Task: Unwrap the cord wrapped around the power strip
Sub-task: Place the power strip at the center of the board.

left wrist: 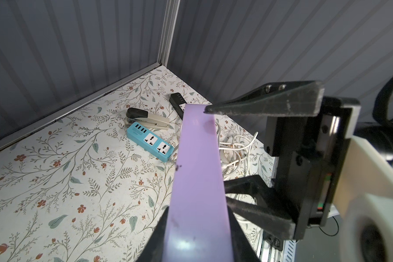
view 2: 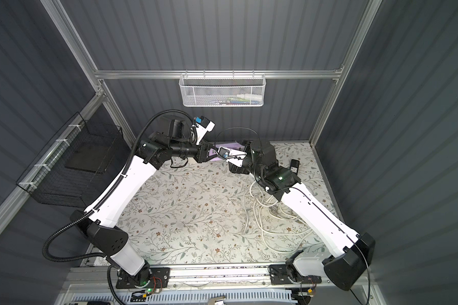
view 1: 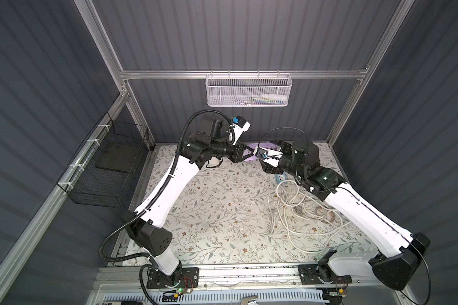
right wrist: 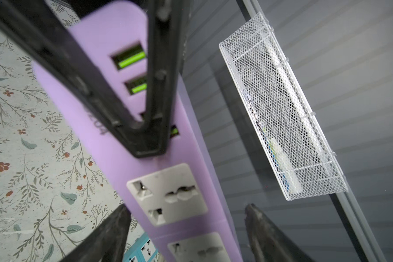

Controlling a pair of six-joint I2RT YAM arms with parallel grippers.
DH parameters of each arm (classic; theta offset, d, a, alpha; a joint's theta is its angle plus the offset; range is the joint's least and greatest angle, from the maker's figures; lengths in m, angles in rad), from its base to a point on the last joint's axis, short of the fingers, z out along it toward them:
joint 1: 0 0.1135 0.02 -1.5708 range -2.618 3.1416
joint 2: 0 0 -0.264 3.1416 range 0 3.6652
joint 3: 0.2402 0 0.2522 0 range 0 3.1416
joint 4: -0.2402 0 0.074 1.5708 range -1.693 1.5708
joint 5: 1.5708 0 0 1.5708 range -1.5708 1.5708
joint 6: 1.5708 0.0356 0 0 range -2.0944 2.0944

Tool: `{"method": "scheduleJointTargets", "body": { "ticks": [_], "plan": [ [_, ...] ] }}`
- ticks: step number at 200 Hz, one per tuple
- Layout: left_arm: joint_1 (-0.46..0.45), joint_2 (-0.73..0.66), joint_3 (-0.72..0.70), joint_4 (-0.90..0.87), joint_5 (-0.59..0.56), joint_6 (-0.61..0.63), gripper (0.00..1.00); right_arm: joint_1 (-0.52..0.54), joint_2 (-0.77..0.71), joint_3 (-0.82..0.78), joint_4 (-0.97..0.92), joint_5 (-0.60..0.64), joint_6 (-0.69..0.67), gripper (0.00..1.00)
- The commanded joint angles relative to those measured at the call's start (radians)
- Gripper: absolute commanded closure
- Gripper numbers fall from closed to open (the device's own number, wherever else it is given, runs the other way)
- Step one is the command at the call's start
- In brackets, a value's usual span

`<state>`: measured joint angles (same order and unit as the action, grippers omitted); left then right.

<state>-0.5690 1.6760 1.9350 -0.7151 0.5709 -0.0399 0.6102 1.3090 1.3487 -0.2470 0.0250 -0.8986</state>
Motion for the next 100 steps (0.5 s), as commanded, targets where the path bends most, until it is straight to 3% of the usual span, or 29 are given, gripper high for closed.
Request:
{"method": "scheduleJointTargets", "body": {
  "ticks": [1,49,100],
  "plan": [
    [-0.006,-0.003,0.038,0.016,0.055,0.008,1.0,-0.011,0.018,0.033,0.018,-0.014,0.015,0.25],
    [-0.006,-0.001,0.038,0.025,0.075,0.002,1.0,-0.018,0.028,0.035,0.033,-0.028,0.028,0.4],
    [-0.006,-0.004,0.029,0.036,0.076,-0.001,1.0,-0.02,0.025,0.021,0.051,-0.014,0.045,0.87]
  ]
}}
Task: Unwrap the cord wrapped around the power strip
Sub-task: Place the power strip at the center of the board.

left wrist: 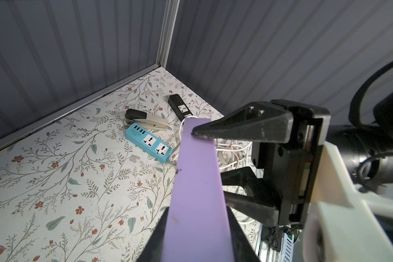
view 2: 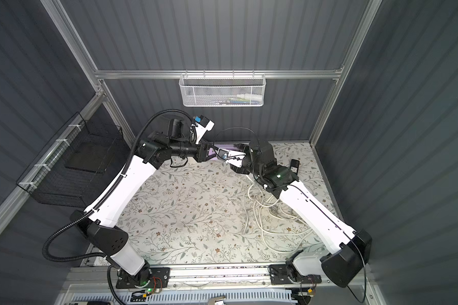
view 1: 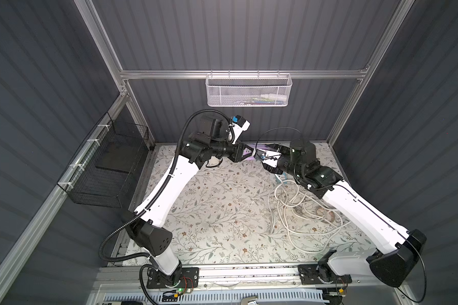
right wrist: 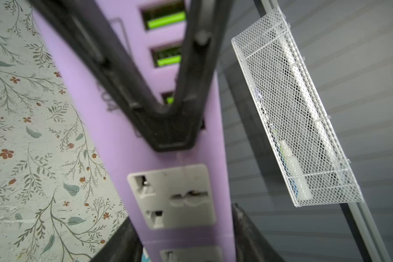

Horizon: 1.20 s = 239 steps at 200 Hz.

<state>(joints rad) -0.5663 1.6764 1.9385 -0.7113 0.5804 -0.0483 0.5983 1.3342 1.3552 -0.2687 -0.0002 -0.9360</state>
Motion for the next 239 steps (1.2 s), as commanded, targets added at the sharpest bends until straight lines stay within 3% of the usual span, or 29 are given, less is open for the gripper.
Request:
{"method": "scheduleJointTargets", "body": {
  "ticks": [1,21,29,41,43,46,49,52,93,116,155,239],
  "plan": [
    [-0.009,-0.005,0.025,0.033,0.068,0.007,1.0,-0.008,0.0,0.014,0.073,0.013,0.083,0.87],
    [-0.009,-0.014,0.017,0.045,0.047,0.003,1.0,-0.009,-0.004,0.005,0.077,0.014,0.095,1.0],
    [-0.007,-0.02,0.01,0.053,0.029,-0.002,0.87,-0.009,-0.006,-0.002,0.08,0.013,0.099,1.0],
    [-0.005,-0.034,-0.007,0.073,-0.004,-0.014,0.57,-0.009,-0.01,-0.01,0.081,0.009,0.112,1.0],
    [-0.004,-0.037,-0.01,0.077,-0.008,-0.015,0.48,-0.009,-0.01,-0.011,0.079,0.008,0.114,1.0],
    [-0.003,-0.04,-0.015,0.083,-0.012,-0.016,0.22,-0.008,-0.011,-0.012,0.076,0.006,0.116,1.0],
    [-0.002,-0.045,-0.019,0.088,-0.016,-0.016,0.06,-0.009,-0.011,-0.012,0.071,0.005,0.119,1.0],
    [-0.001,-0.049,-0.023,0.094,-0.025,-0.018,0.01,-0.009,-0.012,-0.014,0.068,0.002,0.122,1.0],
    [0.038,-0.188,-0.181,0.284,-0.17,-0.061,0.0,-0.009,-0.011,-0.035,0.026,-0.008,0.198,1.0],
    [0.045,-0.3,-0.315,0.428,-0.346,-0.058,0.0,-0.021,0.013,-0.059,0.017,-0.011,0.275,1.0],
    [0.045,-0.403,-0.474,0.574,-0.516,0.007,0.0,-0.127,0.134,0.009,-0.051,-0.126,0.577,1.0],
    [0.045,-0.368,-0.481,0.556,-0.531,0.044,0.0,-0.193,0.582,0.387,-0.363,-0.07,0.885,1.0]
  ]
}}
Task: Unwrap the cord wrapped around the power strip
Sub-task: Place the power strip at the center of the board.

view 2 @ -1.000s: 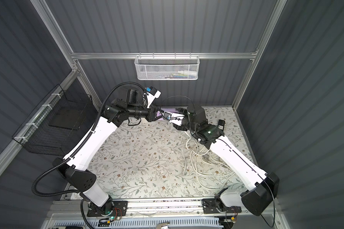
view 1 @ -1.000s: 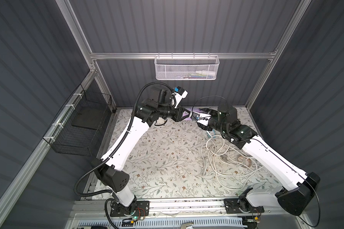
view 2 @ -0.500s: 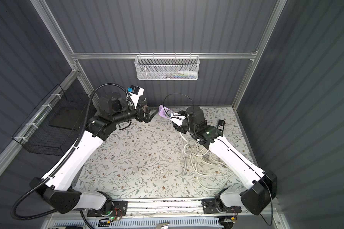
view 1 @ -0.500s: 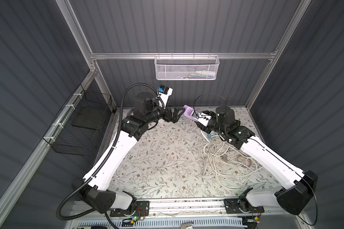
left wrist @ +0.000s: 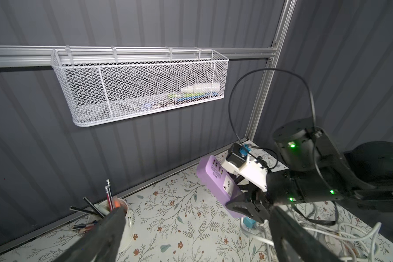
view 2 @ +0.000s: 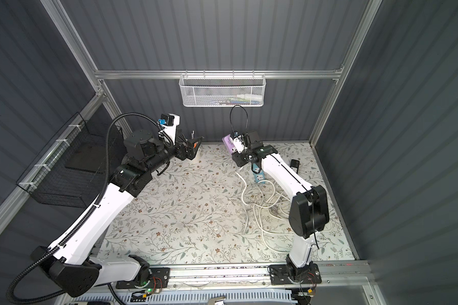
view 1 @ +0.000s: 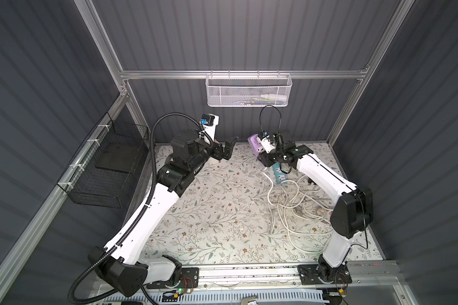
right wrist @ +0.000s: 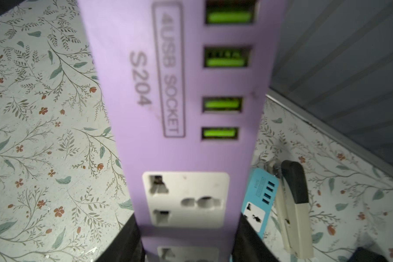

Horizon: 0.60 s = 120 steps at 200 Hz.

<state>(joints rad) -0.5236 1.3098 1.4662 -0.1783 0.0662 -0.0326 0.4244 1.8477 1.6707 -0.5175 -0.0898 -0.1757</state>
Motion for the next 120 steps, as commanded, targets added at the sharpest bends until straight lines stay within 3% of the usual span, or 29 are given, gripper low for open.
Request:
{"method": "scheduleJointTargets", "body": {
  "ticks": [1,30,120],
  "plan": [
    [0.002,-0.001,-0.009,0.023,-0.018,0.029,0.0,-0.02,0.073,0.075,-0.118,0.022,0.127,1.0],
    [0.002,-0.009,-0.025,0.038,-0.035,0.043,0.0,-0.044,0.177,0.161,-0.245,0.038,0.19,1.0],
    [0.002,-0.017,-0.043,0.058,-0.031,0.049,0.0,-0.058,0.331,0.186,-0.326,0.072,0.27,1.0]
  ]
}}
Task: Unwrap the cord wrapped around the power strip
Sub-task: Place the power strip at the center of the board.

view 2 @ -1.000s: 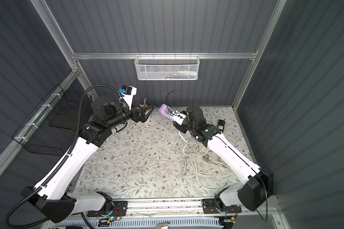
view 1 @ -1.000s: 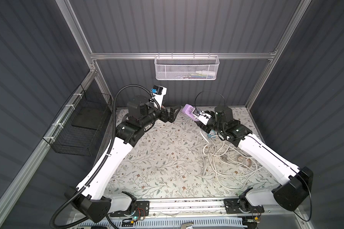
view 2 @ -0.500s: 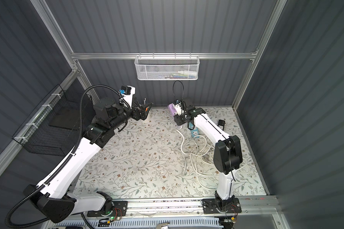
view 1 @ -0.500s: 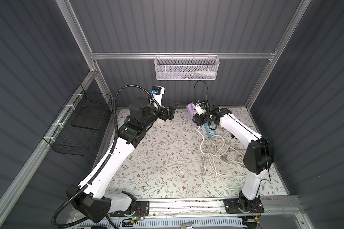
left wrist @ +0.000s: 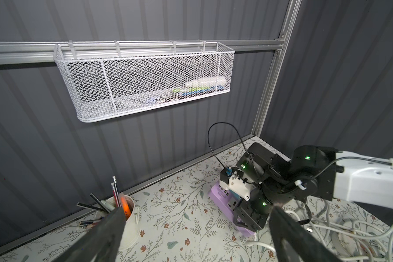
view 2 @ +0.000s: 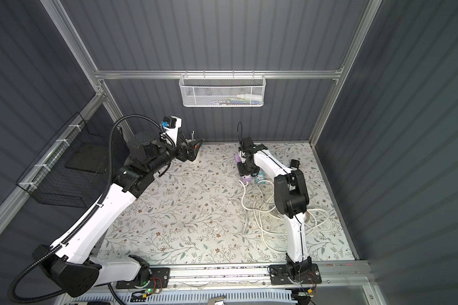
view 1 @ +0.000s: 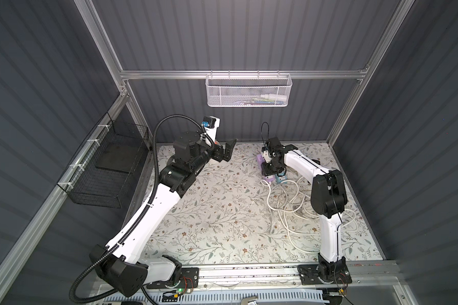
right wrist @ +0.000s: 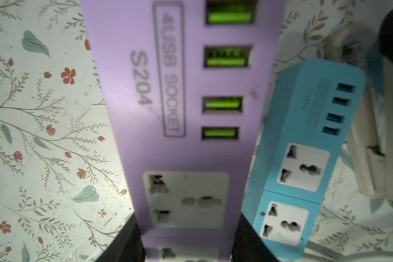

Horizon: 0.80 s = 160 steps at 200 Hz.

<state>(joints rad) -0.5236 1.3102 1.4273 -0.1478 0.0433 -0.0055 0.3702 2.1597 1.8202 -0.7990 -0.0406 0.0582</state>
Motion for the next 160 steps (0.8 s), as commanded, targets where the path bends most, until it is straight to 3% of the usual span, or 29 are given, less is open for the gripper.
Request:
{"method": "scheduleJointTargets", "body": {
  "ticks": [1,84,107,160],
  "plan": [
    [0.002,-0.017,-0.005,0.028,-0.008,0.022,0.0,-0.004,0.021,0.037,-0.045,0.023,0.038,1.0],
    [0.002,-0.018,-0.004,0.03,-0.003,0.024,0.0,-0.008,0.11,0.056,-0.051,0.053,0.061,1.0],
    [0.002,-0.015,-0.005,0.03,-0.002,0.025,0.0,-0.008,0.114,0.05,-0.039,0.064,0.063,0.81],
    [0.002,-0.009,-0.005,0.03,0.004,0.022,0.0,-0.008,0.096,0.038,-0.007,0.065,0.063,0.51]
  ]
}}
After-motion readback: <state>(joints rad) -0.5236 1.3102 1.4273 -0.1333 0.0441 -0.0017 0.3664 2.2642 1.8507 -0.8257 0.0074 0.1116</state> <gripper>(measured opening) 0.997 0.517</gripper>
